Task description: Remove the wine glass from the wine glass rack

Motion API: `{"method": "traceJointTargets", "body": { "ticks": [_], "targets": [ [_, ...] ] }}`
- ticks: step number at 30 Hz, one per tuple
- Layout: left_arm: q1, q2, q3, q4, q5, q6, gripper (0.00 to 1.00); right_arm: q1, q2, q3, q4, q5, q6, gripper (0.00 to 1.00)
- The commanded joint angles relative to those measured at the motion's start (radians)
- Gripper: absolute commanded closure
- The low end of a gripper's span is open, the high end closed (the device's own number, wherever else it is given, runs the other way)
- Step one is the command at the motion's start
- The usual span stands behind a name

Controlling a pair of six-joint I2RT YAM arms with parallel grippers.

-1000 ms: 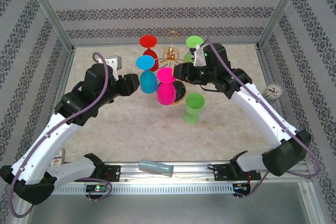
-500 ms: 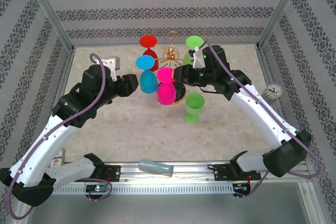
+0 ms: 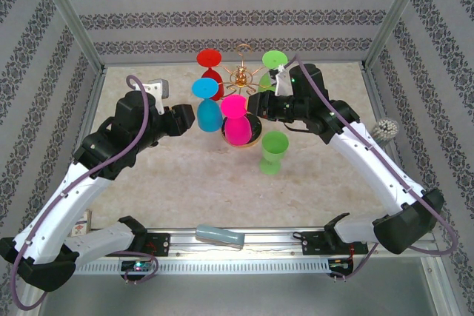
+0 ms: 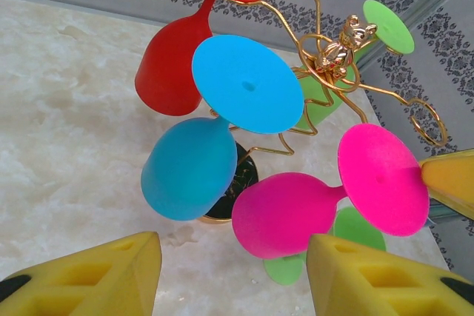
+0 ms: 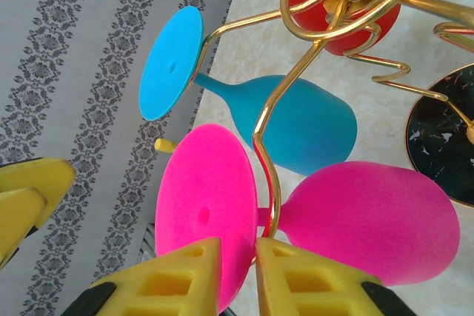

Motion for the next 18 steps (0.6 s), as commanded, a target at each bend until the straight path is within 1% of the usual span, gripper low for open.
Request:
{"method": "traceJointTargets", "body": {
  "ticks": [1, 12, 18],
  "targets": [
    [0.017, -0.017, -0.014, 0.029, -0.004, -0.002, 0.45, 0.007, -0.014, -0.009, 0.0, -0.003, 0.015, 0.82],
    [0.022, -0.017, -0.015, 0.033, 0.001, -0.002, 0.45, 0.006, -0.007, -0.005, 0.014, -0.027, 0.032, 1.0],
    [0.024, -0.004, -0.01, 0.047, 0.045, 0.005, 0.45, 0.006, -0.003, 0.001, 0.02, -0.034, 0.038, 1.0]
  ]
}}
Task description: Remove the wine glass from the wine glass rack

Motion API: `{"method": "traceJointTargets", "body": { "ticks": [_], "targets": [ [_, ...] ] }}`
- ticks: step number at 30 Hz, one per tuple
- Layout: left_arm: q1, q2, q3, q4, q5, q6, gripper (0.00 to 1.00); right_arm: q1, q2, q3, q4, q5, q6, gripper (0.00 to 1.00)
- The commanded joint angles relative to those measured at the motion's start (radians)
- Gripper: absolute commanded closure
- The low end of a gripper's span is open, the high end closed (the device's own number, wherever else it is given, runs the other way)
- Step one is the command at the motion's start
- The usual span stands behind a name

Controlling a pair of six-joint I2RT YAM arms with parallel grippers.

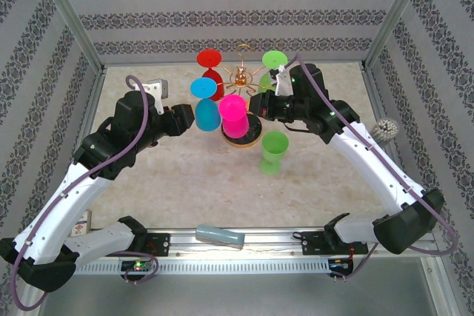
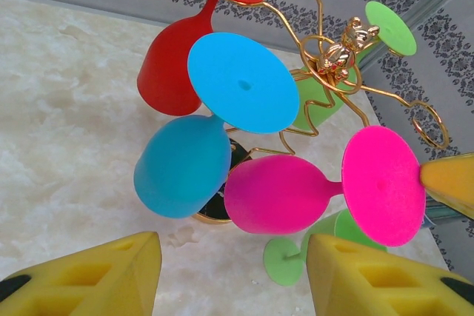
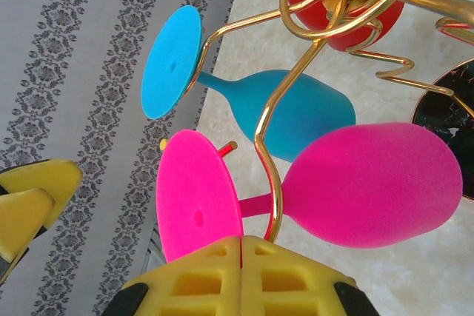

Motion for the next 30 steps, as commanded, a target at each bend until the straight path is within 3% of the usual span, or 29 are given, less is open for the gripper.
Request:
{"method": "traceJointTargets", "body": {
  "ticks": [1, 5, 10, 19, 30],
  "targets": [
    [0.017, 0.006, -0.002, 0.044, 0.046, 0.008, 0.45, 0.006, -0.004, 0.002, 0.018, -0.023, 0.014, 1.0],
    [0.019, 0.046, 0.02, 0.044, 0.105, 0.01, 0.46, 0.006, -0.01, 0.008, 0.012, -0.022, 0.014, 1.0],
    [0.016, 0.124, 0.055, 0.053, 0.214, 0.003, 0.56, -0.003, -0.024, 0.006, 0.003, -0.02, 0.013, 1.0],
    [0.015, 0.164, 0.043, 0.163, 0.31, -0.034, 0.72, -0.011, -0.03, -0.001, -0.003, -0.019, 0.015, 1.0],
    [0.01, 0.209, 0.042, 0.219, 0.344, -0.054, 0.8, -0.014, -0.028, -0.001, -0.003, -0.023, 0.017, 0.99]
  ]
}}
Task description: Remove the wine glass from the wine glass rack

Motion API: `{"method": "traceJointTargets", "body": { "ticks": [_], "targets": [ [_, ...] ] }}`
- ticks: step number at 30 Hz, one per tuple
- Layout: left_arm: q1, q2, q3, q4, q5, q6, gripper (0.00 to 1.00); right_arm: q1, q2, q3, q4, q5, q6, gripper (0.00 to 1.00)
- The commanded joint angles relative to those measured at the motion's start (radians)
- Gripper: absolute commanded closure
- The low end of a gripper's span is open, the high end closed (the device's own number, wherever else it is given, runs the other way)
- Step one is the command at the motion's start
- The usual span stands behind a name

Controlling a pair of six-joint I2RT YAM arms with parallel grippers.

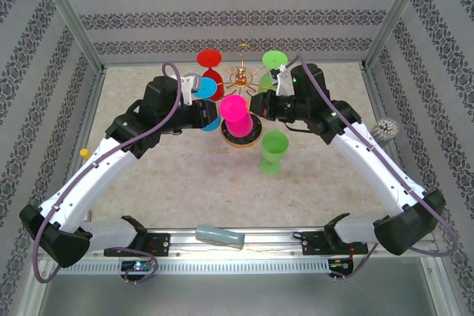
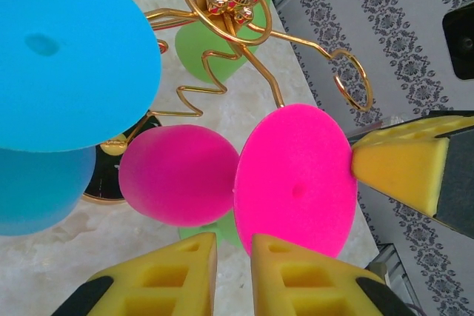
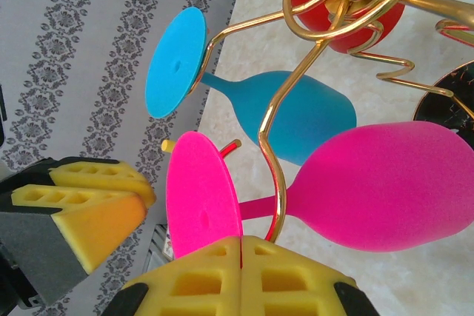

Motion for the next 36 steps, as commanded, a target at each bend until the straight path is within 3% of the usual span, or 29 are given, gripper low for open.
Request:
{"method": "traceJointTargets", "body": {
  "ticks": [1, 30, 36],
  "targets": [
    [0.009, 0.001, 0.014, 0.069, 0.03, -0.018, 0.8, -0.011, -0.02, -0.003, -0.002, -0.02, 0.016, 0.98],
    [-0.007, 0.044, 0.013, 0.103, 0.055, -0.031, 0.8, -0.017, -0.02, -0.003, 0.005, -0.035, 0.021, 0.94],
    [-0.012, 0.049, 0.014, 0.113, 0.057, -0.034, 0.81, -0.017, -0.02, -0.001, 0.008, -0.038, 0.021, 0.88]
  ]
}}
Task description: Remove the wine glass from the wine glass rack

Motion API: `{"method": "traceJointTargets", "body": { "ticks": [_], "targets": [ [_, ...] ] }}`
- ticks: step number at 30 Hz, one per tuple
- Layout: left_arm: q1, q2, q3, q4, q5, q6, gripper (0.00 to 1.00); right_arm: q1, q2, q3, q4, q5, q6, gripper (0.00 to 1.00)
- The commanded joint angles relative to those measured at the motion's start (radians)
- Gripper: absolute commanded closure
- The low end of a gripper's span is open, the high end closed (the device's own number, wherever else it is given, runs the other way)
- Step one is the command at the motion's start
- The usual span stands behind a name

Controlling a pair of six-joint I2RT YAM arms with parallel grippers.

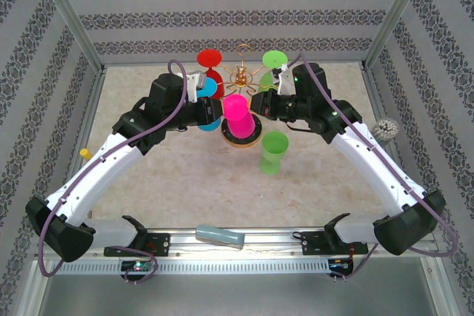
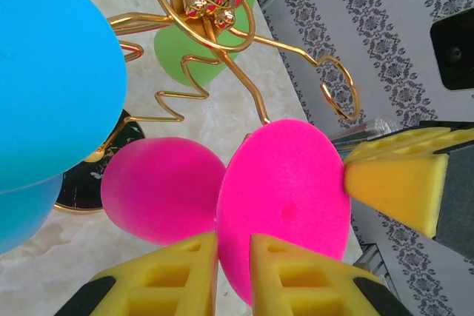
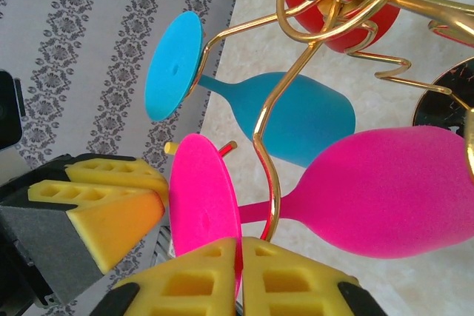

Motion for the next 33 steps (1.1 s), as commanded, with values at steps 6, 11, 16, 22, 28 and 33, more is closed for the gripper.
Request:
{"method": "traceJointTargets", "body": {
  "ticks": [6, 11, 16, 22, 28, 33],
  "targets": [
    [-0.012, 0.008, 0.015, 0.054, 0.02, -0.008, 0.81, -0.003, -0.02, -0.003, 0.007, -0.022, 0.006, 0.8],
    [-0.013, 0.01, 0.017, 0.057, 0.018, -0.008, 0.81, -0.002, -0.021, -0.003, 0.01, -0.023, 0.01, 0.76],
    [-0.015, 0.01, 0.017, 0.06, 0.018, -0.008, 0.81, -0.002, -0.02, -0.006, 0.012, -0.028, 0.011, 0.73],
    [-0.017, 0.015, 0.02, 0.063, 0.019, -0.009, 0.81, -0.002, -0.018, -0.009, 0.013, -0.03, 0.013, 0.71],
    [-0.02, 0.022, 0.023, 0.068, 0.02, -0.009, 0.81, -0.002, -0.015, -0.014, 0.015, -0.03, 0.013, 0.69],
    [-0.021, 0.028, 0.025, 0.073, 0.023, -0.009, 0.81, -0.002, -0.013, -0.021, 0.018, -0.03, 0.016, 0.68]
  ]
}}
